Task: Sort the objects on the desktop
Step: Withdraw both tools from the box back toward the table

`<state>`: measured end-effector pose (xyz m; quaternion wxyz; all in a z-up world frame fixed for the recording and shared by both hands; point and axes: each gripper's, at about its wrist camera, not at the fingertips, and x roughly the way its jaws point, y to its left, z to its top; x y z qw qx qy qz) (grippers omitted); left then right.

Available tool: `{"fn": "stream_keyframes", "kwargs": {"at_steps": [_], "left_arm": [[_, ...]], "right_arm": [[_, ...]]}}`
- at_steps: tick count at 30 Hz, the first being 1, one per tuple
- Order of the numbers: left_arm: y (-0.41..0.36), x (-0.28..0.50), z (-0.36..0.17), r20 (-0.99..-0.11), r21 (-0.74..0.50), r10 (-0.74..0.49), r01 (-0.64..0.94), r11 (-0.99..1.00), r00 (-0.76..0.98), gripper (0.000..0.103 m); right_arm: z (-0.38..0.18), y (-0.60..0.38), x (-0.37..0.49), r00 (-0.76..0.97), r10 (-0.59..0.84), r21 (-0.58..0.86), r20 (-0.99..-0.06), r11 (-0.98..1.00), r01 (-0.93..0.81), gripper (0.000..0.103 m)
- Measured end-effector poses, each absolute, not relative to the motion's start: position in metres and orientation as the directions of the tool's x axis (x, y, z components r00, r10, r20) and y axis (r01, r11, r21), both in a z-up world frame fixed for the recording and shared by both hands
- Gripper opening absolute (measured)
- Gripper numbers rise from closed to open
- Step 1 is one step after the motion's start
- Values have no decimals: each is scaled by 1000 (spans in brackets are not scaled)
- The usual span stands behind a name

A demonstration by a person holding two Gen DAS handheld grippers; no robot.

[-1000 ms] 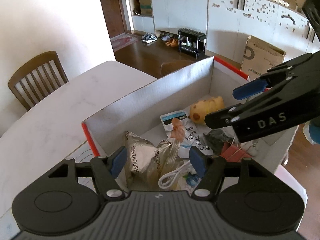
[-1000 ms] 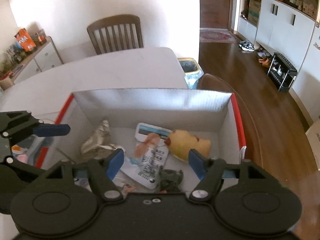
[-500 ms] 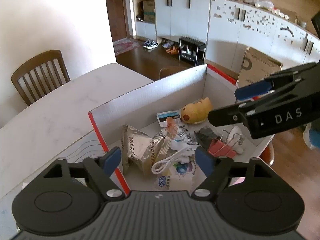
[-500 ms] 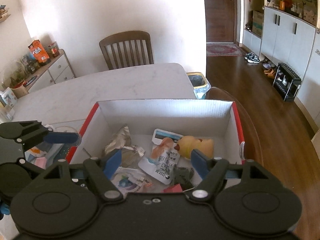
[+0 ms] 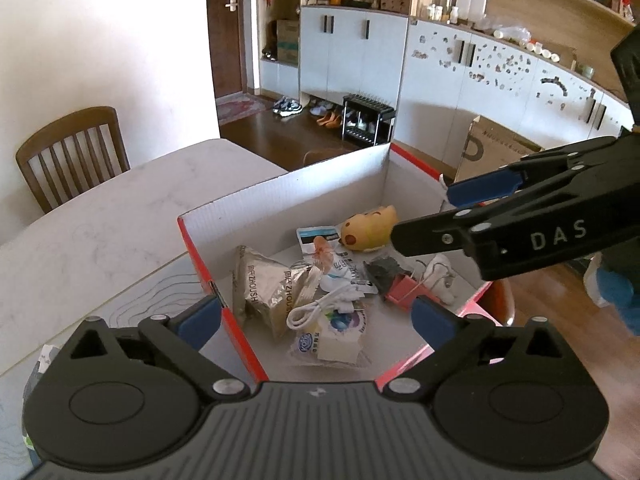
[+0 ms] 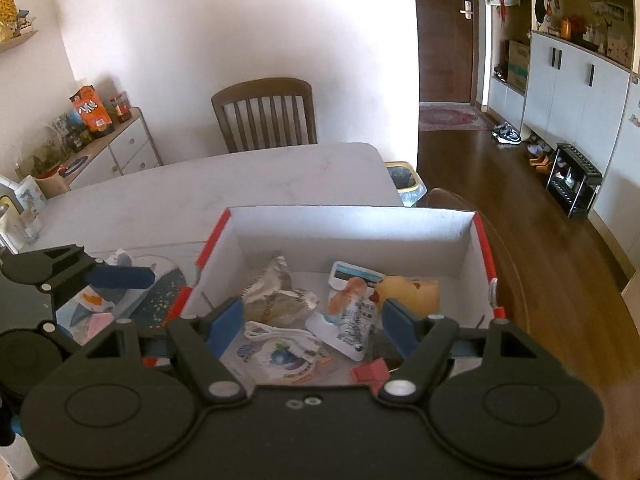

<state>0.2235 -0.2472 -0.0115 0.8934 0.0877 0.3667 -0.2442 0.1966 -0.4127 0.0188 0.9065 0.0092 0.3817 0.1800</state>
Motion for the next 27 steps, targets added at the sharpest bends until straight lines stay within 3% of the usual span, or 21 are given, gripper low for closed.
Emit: {"fn": "stream_keyframes", "kwargs": {"at_steps": [27], "left_arm": [[-108,164,8,-641,-46,-323,385,922,696,102]], "right_arm": [[33,-290,157,626,366,166,-689,920,-355,77]]}}
